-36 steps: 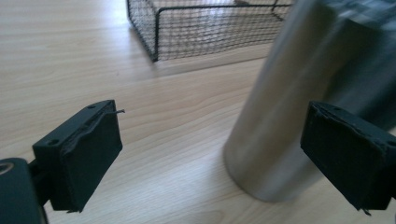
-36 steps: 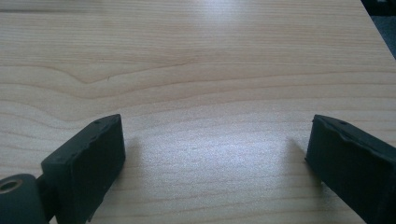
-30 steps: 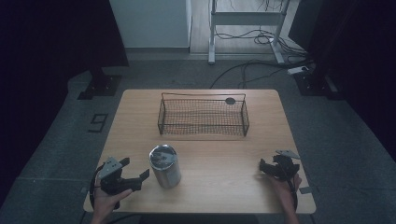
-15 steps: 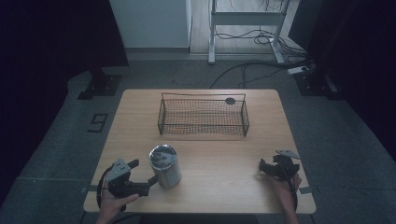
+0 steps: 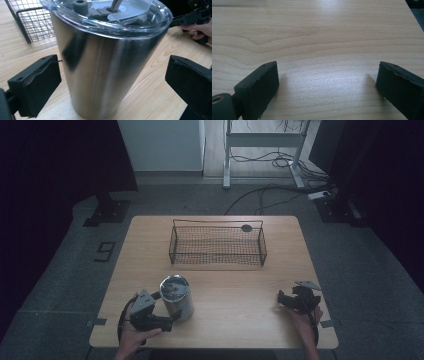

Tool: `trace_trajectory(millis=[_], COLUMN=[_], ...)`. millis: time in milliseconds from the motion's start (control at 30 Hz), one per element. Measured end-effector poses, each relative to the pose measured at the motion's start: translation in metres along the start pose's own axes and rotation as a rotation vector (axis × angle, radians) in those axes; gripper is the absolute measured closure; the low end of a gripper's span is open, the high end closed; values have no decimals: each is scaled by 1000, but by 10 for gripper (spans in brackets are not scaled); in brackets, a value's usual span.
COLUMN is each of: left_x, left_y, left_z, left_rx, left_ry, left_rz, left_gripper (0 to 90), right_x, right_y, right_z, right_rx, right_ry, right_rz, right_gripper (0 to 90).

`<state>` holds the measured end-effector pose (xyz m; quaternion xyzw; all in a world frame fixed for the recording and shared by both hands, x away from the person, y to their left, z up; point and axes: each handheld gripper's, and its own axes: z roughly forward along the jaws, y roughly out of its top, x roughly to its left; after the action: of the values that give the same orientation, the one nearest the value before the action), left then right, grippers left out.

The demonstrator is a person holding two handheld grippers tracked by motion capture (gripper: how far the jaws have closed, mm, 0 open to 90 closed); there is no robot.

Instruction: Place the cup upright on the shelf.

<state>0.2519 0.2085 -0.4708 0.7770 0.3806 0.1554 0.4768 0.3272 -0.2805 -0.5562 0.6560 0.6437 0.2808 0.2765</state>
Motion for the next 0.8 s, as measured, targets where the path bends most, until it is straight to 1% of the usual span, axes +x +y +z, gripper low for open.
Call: trace_trajectory(millis=[33, 67, 167, 267, 367, 400, 533, 633, 667, 700, 733, 800], left_x=[0, 0, 0, 0, 0, 0, 1, 0, 0, 0, 0, -2], left_y=[0, 0, 2, 3, 6, 6, 10, 11, 11, 10, 10, 8], left_z=[0, 3, 7, 10, 17, 17, 27, 30, 32, 35, 35, 37], left_rx=[0, 1, -6, -12, -42, -42, -49, -48, -47, -50, -50, -59], left_ry=[0, 12, 23, 28, 51, 51, 64, 71, 75, 85, 85, 101], left_rz=[0, -2, -8, -11, -16, -16, -23, -22, -19, -9, -9, 11], left_gripper=[0, 0, 0, 0, 0, 0, 0, 0, 0, 1, 6, 15], right_x=[0, 0, 0, 0, 0, 0, 0, 0, 0, 0, 0, 0], right_y=[0, 0, 0, 0, 0, 0, 0, 0, 0, 0, 0, 0], right_z=[0, 0, 0, 0, 0, 0, 0, 0, 0, 0, 0, 0], right_rx=[0, 0, 0, 0, 0, 0, 0, 0, 0, 0, 0, 0], right_ry=[0, 0, 0, 0, 0, 0, 0, 0, 0, 0, 0, 0], right_rz=[0, 0, 0, 0, 0, 0, 0, 0, 0, 0, 0, 0], right_gripper=[44, 44, 43, 44, 43, 43, 43, 44, 43, 43, 43, 43])
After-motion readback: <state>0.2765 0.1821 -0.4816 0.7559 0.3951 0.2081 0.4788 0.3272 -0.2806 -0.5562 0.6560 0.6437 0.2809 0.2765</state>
